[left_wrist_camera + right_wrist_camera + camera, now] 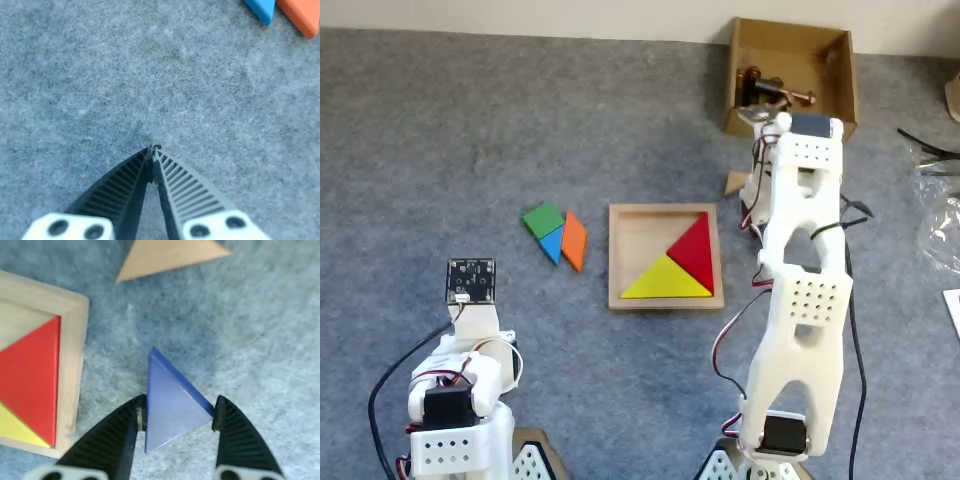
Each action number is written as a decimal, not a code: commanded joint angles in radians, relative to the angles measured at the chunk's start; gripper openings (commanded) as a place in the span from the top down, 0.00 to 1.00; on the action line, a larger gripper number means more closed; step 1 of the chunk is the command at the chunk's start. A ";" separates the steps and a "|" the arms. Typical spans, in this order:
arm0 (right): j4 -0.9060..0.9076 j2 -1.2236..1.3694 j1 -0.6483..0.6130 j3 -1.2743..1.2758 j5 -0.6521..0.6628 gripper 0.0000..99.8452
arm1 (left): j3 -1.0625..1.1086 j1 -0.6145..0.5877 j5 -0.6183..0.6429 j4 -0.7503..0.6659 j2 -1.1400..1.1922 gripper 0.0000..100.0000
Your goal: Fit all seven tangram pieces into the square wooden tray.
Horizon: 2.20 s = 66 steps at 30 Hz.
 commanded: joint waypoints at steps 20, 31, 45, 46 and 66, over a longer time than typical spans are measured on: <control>0.019 -0.191 -0.242 -0.082 0.219 0.83 | 0.021 -0.008 0.002 0.008 0.007 1.00; 0.019 -0.226 -0.346 -0.079 0.560 0.83 | 0.021 -0.008 0.002 0.008 0.007 1.00; 0.019 -0.226 -0.455 -0.081 0.879 0.82 | 0.021 -0.008 0.002 0.008 0.007 1.00; 0.019 -0.226 -0.464 -0.079 0.879 0.82 | 0.021 -0.008 0.002 0.008 0.007 1.00; 0.019 -0.223 -0.564 0.079 0.881 0.82 | 0.021 -0.008 0.002 0.008 0.007 1.00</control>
